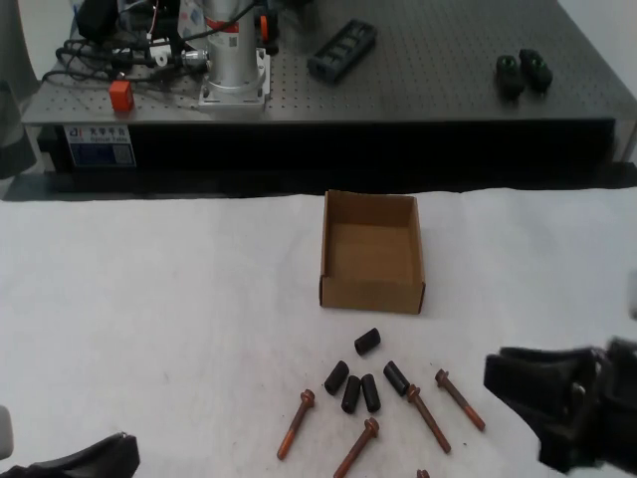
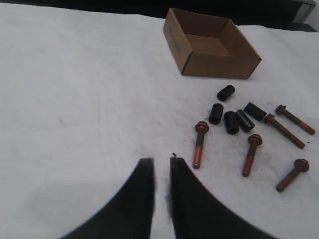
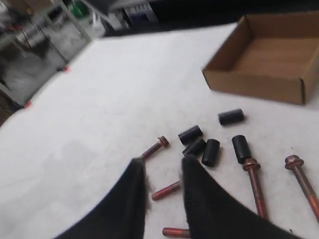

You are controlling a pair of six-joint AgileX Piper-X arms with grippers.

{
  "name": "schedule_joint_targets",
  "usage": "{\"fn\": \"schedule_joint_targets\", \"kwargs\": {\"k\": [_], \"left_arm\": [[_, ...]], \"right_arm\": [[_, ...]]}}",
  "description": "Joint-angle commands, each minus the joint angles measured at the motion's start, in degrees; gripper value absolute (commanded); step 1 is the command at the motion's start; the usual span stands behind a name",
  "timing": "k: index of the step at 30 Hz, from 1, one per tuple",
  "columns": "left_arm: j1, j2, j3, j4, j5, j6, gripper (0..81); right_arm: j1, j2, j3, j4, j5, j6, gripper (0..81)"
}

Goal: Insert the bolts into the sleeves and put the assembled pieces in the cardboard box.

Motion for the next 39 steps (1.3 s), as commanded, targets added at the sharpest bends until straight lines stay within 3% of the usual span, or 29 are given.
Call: {"fn": "schedule_joint_targets", "kwargs": {"k": [1, 3, 5, 13, 16, 22, 24, 26, 29, 32, 36, 39], "left_arm": [[-0.12, -0.28, -0.29, -0.69, 0.34, -0.34, 26.1], [-0.12, -0.28, -0.29, -0.69, 0.32, -0.34, 37.0], [-0.12, -0.28, -0.29, -0.69, 0.32, -0.34, 41.9], [-0.12, -0.28, -0.29, -0.69, 2.44, -0.19, 41.9], [-0.12, -0.28, -0.29, -0.69, 3.85, -0.19, 41.9], [-0.12, -0.28, -0.29, -1.53, 3.98, 0.06, 41.9], [-0.12, 0.10, -0.29, -1.53, 7.31, 1.37, 41.9], [-0.12, 1.59, -0.29, -1.67, 10.93, 2.72, 41.9], [-0.12, 6.80, -0.29, -4.94, 13.07, 3.51, 41.9], [-0.12, 15.50, -0.58, -13.62, 15.49, 4.82, 40.3], [-0.12, 30.80, -5.22, -19.16, 21.41, 8.53, 29.3], [-0.12, 43.44, -13.22, -18.69, 23.19, 12.53, 28.8]], "right_arm": [[-0.36, 2.28, -1.71, 3.65, 0.85, -3.02, 21.7], [-0.36, 11.94, -7.24, 8.75, 4.73, -7.69, 21.7], [-0.36, 21.12, -12.55, 12.18, 7.32, -10.37, 21.7], [-0.36, 46.44, -27.90, 20.70, 17.81, -14.45, 21.7], [-0.36, 51.18, -30.55, 21.69, 17.81, -14.45, 21.7], [-0.36, 55.07, -31.10, 18.35, 20.23, -14.74, 21.7], [-0.36, 55.65, -31.00, 18.22, 20.76, -16.01, 20.9], [-0.36, 55.91, -31.00, 18.22, 20.91, -16.94, 17.2], [-0.36, 55.90, -30.93, 17.72, 20.91, -17.01, 3.0], [-0.36, 55.58, -30.93, 17.32, 20.63, -16.57, 4.0], [-0.55, 51.37, -29.97, 17.42, 17.81, -15.19, 4.0], [-0.73, 43.83, -26.67, 17.05, 14.18, -12.11, 4.0]]}}
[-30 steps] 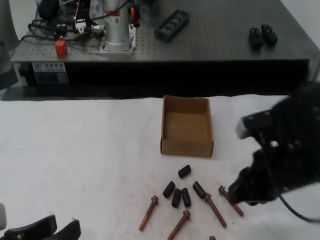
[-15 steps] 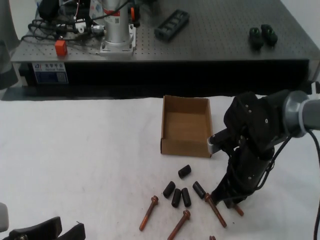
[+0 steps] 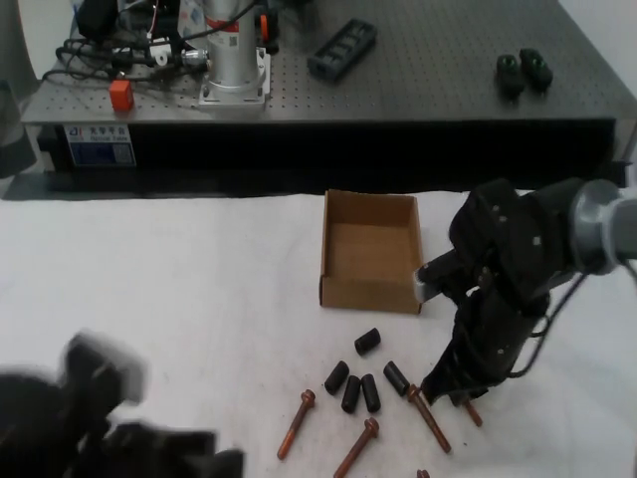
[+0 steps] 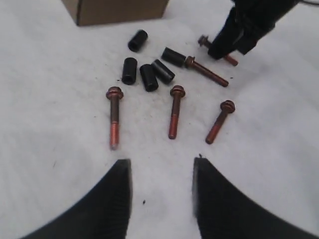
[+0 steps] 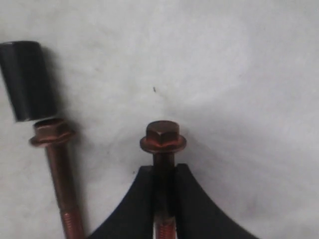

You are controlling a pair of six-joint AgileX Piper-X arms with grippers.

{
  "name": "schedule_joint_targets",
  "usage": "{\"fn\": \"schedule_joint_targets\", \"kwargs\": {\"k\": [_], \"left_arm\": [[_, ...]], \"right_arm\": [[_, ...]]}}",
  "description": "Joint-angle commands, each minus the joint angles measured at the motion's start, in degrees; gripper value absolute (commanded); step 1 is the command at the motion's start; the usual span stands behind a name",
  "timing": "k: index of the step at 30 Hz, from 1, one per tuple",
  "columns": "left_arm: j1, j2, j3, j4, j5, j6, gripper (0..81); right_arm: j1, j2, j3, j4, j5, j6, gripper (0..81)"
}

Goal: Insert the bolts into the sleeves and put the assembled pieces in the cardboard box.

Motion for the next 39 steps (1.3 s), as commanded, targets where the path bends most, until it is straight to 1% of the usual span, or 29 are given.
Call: {"fn": "schedule_joint_targets", "kwargs": {"k": [1, 4, 6, 9, 11, 15, 18, 24, 30, 36, 37, 39], "left_arm": [[-0.12, 11.85, -7.67, -1.06, 1.65, 4.55, 29.2], [-0.27, 23.37, -18.23, 5.01, 1.54, 11.00, 29.8], [-0.40, 31.05, -26.60, 12.16, 1.54, 14.93, 29.8], [-1.17, 41.56, -39.18, 23.29, 1.03, 18.46, 29.6], [-2.26, 48.25, -45.81, 28.49, -0.22, 21.02, 29.6], [-4.28, 58.59, -56.79, 35.67, -6.99, 21.80, 29.6], [-4.83, 63.96, -62.52, 39.34, -7.53, 21.80, 29.6], [-4.85, 69.50, -66.39, 39.64, -7.52, 22.29, 29.6], [-4.90, 71.25, -66.41, 38.74, -7.82, 25.20, 29.6], [-5.15, 72.59, -66.52, 35.90, -7.92, 25.26, 29.6], [-5.25, 72.75, -66.66, 35.48, -7.94, 25.80, 29.2], [-5.46, 73.18, -66.86, 35.22, -7.94, 26.72, 25.9]], "right_arm": [[-0.30, -6.12, 1.73, -0.58, -2.48, 2.31, 4.0], [-0.30, -17.65, 7.05, -0.53, -3.38, 5.17, 4.0], [-0.30, -26.05, 10.55, 0.14, -3.38, 6.59, 4.0], [-0.30, -37.23, 14.52, 1.02, -3.38, 6.96, 4.0], [-0.30, -42.59, 16.04, 1.54, -3.26, 8.38, 4.0], [-0.30, -49.33, 17.47, 2.85, -3.26, 10.72, 4.0], [-0.30, -50.93, 17.44, 4.10, -3.26, 11.01, 4.0], [-0.30, -50.95, 17.44, 4.52, -3.26, 11.01, 4.0], [-0.30, -50.95, 17.44, 4.52, -3.26, 11.01, 4.0], [-0.30, -50.95, 17.44, 4.52, -3.26, 11.01, 4.0], [-0.30, -50.95, 17.44, 4.52, -3.26, 11.01, 4.0], [-0.30, -50.95, 17.44, 4.52, -3.26, 11.01, 4.0]]}}
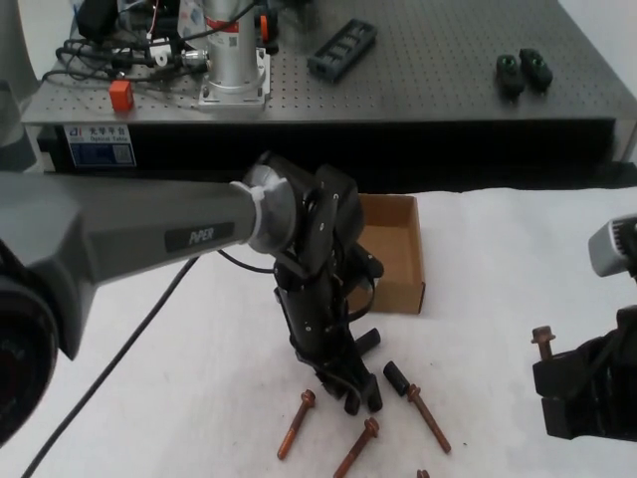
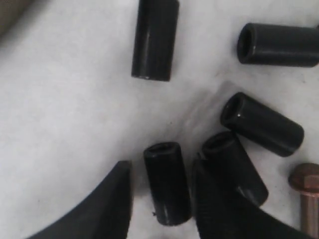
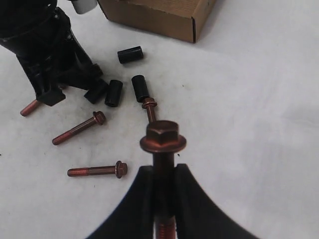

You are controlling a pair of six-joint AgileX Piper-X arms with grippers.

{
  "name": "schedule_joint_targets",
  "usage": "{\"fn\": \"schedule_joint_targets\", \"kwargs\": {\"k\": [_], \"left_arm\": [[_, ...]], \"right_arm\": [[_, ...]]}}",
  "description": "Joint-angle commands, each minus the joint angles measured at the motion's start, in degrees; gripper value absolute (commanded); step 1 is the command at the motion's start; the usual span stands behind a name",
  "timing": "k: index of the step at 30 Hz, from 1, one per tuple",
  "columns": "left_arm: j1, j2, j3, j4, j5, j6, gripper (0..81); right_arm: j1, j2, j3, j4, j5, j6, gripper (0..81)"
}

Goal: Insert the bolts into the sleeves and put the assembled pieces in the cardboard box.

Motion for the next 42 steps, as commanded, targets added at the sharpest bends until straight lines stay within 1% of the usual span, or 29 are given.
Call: {"fn": "schedule_joint_targets", "kwargs": {"k": [1, 3, 5, 6, 7, 9, 12, 15, 17, 19, 22, 24, 26, 28, 31, 37, 42], "left_arm": [[-0.45, 0.65, -0.72, -0.95, -0.50, 1.25, 22.7], [-0.58, 0.93, -0.72, -0.83, -0.50, 1.41, 14.8], [-0.77, 0.92, -0.72, -0.37, -0.50, 2.56, 4.4], [-0.74, 0.92, -0.72, -0.21, -0.50, 2.59, 0.9], [-0.74, 0.81, -1.05, 0.04, -0.50, 2.74, 0.2], [-0.74, 0.32, -2.27, 1.25, -0.50, 2.73, 0.3], [-0.74, -2.67, -3.59, 2.09, -0.50, 1.19, 0.7], [-0.46, -9.02, -2.63, 1.58, -0.38, -0.53, 0.7], [-0.12, -14.14, 1.14, -1.20, 1.57, -0.53, 0.7], [0.22, -20.06, 7.11, -6.74, 6.27, -2.02, 0.7], [0.26, -30.39, 20.44, -22.81, 14.11, -7.76, 0.7], [0.05, -36.36, 29.60, -36.08, 20.03, -11.71, 0.7], [0.08, -40.73, 36.69, -47.62, 24.42, -14.70, 0.7], [0.08, -44.17, 42.22, -56.72, 27.15, -16.57, 0.7], [0.08, -47.96, 47.48, -65.00, 27.57, -19.16, 0.7], [0.08, -50.22, 48.65, -67.07, 29.17, -21.49, 0.7], [0.08, -50.22, 48.65, -67.46, 29.17, -21.53, 0.7]], "right_arm": [[-0.30, -0.44, -0.03, -0.16, -0.43, 0.25, 4.0], [-0.30, -0.44, -0.03, -0.17, -0.55, 0.25, 4.0], [-0.30, -0.44, -0.03, -0.28, -0.54, 0.25, 4.0], [-0.30, -0.44, -0.03, -0.47, -0.54, 0.25, 4.0], [-0.30, -0.44, -0.03, -0.85, -0.54, 0.25, 4.0], [-0.30, -0.44, -0.03, -3.23, -0.93, 1.39, 4.0], [-0.30, -0.44, 0.07, -10.29, -5.29, 3.58, 4.0], [-0.16, -0.44, 1.76, -23.02, -11.55, 10.09, 4.0], [0.32, -0.23, 3.94, -33.17, -16.73, 16.01, 4.0], [1.30, 0.41, 6.56, -44.77, -18.95, 22.24, 4.0], [3.21, 2.22, 9.25, -60.08, -19.55, 29.74, 4.0], [4.64, 3.81, 10.05, -67.10, -19.52, 32.87, 4.0], [5.82, 5.78, 10.07, -71.83, -19.69, 34.93, 4.0], [7.04, 7.58, 10.07, -75.01, -19.67, 35.84, 4.0], [8.46, 9.95, 9.89, -76.50, -19.67, 36.57, 4.0], [10.88, 12.78, 9.89, -76.48, -19.67, 36.58, 4.0], [11.45, 13.03, 9.89, -75.21, -20.62, 35.95, 4.0]]}}
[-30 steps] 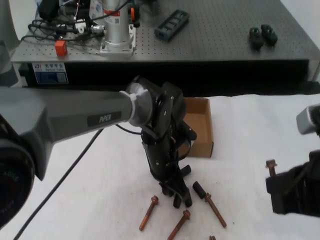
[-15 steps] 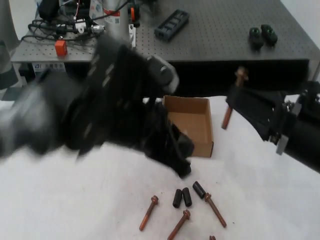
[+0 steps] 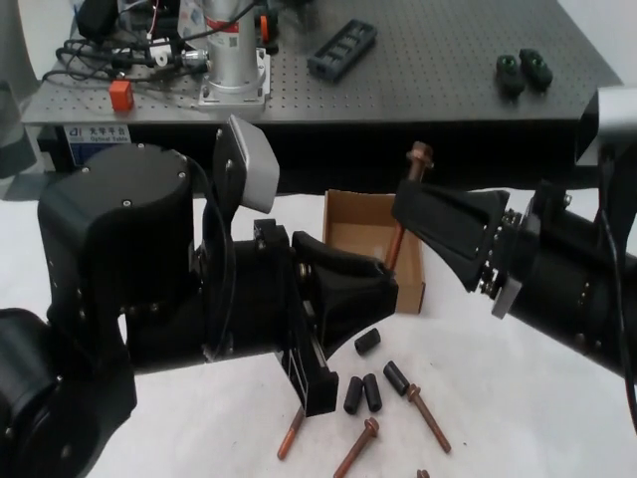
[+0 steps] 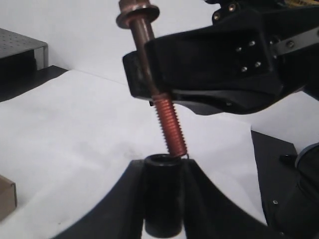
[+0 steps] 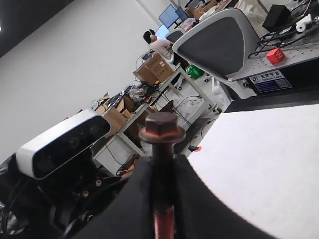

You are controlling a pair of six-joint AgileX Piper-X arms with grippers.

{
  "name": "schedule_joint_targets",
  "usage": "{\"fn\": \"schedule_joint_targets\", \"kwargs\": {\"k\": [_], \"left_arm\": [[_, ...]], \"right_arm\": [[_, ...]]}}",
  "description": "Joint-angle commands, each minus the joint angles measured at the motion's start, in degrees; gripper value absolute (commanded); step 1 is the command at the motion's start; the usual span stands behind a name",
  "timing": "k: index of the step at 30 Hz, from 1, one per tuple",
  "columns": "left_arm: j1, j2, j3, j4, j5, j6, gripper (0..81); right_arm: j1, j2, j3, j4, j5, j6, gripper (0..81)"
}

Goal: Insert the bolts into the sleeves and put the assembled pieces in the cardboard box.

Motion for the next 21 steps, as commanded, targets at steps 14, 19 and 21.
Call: {"fn": "schedule_joint_targets", "kwargs": {"k": [14, 19, 21], "left_arm": [[-0.01, -0.63, 0.02, -1.47, 0.43, -1.24, 0.7], [-0.01, -0.63, 0.02, -1.47, 0.79, -1.24, 0.7], [-0.01, -0.63, 0.02, -1.47, 0.79, -1.24, 0.7]], "right_arm": [[0.17, 0.09, -0.20, 3.96, -4.43, -4.57, 4.0], [0.17, 0.09, -0.20, 5.12, -6.48, -5.02, 4.0], [0.17, 0.09, -0.20, 5.10, -6.48, -5.86, 4.0]]}}
